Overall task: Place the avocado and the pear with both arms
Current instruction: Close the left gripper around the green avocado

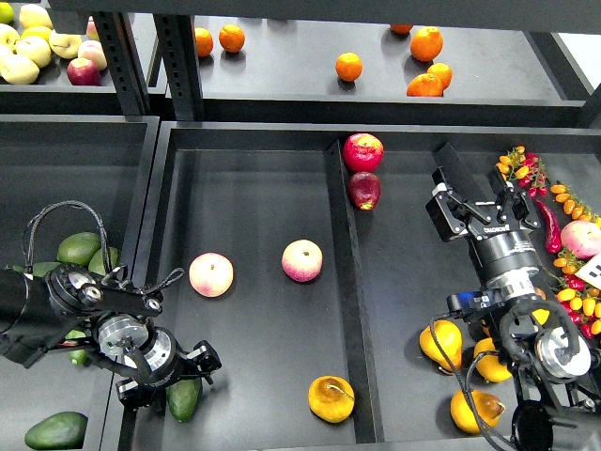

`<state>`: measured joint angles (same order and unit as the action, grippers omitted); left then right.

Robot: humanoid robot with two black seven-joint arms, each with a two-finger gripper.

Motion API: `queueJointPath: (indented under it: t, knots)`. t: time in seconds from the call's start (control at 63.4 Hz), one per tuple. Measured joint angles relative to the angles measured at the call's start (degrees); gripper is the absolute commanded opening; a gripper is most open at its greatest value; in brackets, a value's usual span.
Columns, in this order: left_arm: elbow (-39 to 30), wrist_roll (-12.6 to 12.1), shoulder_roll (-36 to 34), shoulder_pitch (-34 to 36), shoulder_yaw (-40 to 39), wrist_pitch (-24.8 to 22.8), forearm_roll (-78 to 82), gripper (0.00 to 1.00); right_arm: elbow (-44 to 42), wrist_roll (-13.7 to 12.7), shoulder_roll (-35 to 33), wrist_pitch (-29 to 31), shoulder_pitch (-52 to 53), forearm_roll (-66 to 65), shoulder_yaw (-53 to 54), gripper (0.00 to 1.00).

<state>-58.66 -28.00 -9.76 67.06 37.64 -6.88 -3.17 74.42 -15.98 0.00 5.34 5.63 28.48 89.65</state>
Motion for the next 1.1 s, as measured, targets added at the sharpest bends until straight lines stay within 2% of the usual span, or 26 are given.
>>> queueJointPath:
  t: [0.174,0.221,0.647,0.883,0.947,0.962,1.104]
  knots:
    - [1.13,0.0,0.45,-0.08,0.0,-1.02,0.0,0.87,0.0,0.07,0.0,0.4,-0.07,0.0,0.0,1.0]
    - [1.54,0.0,0.57,-0.09,0.0,-1.27,-0.05,0.82,0.0,0.08,0.0,0.44,-0.09,0.0,0.0,1.0]
    - [1.96,0.0,0.69,-0.44,-0.05,-2.45,-0.34,0.62,0.01,0.08,0.0,0.51,-0.37,0.0,0.0,1.0]
    - [1.98,0.0,0.7,-0.46,-0.34,-2.45,-0.48,0.46,0.02,0.08,0.0,0.56,-0.68,0.0,0.0,1.0]
    - [1.98,0.0,0.69,-0.49,-0.47,-2.45,-0.52,0.4,0.03,0.08,0.0,0.56,-0.74,0.0,0.0,1.0]
    - [1.97,0.0,0.67,-0.5,-0.51,-2.45,-0.52,0.35,0.03,0.08,0.0,0.56,-0.75,0.0,0.0,1.0]
    - [2.03,0.0,0.65,-0.57,-1.02,-2.45,-0.53,0.32,0.03,0.08,0.0,1.18,-0.81,0.0,-0.09,1.0]
